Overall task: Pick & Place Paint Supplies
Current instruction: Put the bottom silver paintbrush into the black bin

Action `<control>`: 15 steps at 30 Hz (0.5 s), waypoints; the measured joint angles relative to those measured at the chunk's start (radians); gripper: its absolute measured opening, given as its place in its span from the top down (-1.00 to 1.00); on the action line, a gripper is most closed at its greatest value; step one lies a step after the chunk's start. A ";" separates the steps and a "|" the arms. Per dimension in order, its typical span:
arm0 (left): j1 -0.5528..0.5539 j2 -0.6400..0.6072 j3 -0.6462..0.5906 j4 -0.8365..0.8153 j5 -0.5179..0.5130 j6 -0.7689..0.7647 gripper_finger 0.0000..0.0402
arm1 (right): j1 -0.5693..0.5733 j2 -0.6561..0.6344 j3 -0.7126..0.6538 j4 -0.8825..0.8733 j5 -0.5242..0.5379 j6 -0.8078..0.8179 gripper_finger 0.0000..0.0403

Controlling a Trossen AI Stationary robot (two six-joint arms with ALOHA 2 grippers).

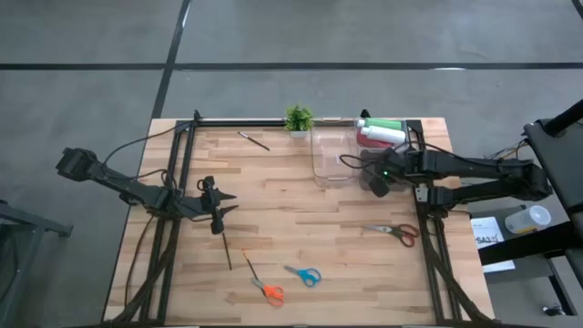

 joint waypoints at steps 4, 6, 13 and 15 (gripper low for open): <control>0.000 0.000 0.000 0.000 0.000 0.000 0.23 | -0.015 0.039 0.000 0.024 0.039 -0.117 0.91; 0.000 0.000 0.000 0.000 0.000 0.000 0.23 | -0.015 0.059 0.000 0.038 0.026 -0.153 0.91; 0.000 0.000 0.000 0.000 0.000 0.000 0.23 | -0.014 0.126 0.000 0.046 0.000 -0.174 0.91; 0.000 0.000 0.000 0.000 0.000 0.000 0.23 | -0.014 0.147 0.000 0.050 -0.004 -0.176 0.91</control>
